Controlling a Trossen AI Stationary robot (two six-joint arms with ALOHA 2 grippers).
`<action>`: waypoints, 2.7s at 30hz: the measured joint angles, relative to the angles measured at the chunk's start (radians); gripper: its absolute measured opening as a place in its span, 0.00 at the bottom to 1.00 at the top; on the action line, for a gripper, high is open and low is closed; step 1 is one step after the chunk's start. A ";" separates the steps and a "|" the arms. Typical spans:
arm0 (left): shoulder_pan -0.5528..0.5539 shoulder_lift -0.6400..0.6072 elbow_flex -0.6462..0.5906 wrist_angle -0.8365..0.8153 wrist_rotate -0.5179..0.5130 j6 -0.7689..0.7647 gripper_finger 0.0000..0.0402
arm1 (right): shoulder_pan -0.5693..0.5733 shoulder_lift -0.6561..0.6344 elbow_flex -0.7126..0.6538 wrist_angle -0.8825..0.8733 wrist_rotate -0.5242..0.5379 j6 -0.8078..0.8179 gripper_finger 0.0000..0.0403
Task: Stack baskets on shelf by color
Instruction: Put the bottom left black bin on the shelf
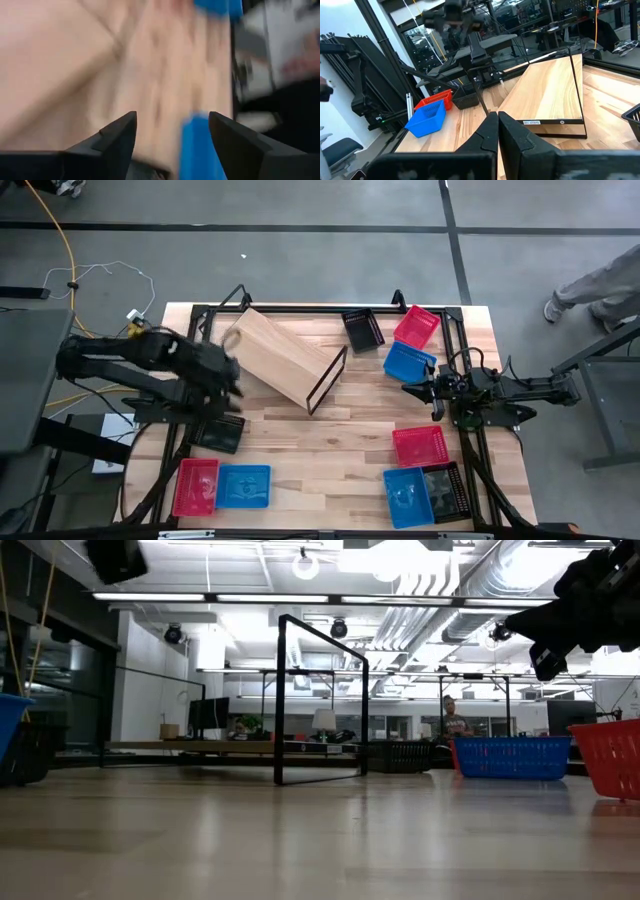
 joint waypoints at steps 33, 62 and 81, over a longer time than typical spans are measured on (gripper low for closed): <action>-0.445 0.515 -0.276 0.135 -0.372 -1.341 0.58 | 0.000 -0.001 0.000 0.000 0.000 0.000 0.00; -0.140 0.233 -0.010 0.033 -0.323 -0.372 0.00 | 0.000 0.000 0.000 0.000 0.000 0.000 0.00; 0.165 0.430 0.120 -0.248 -0.568 1.136 0.00 | 0.000 0.006 0.000 0.000 0.000 0.000 0.00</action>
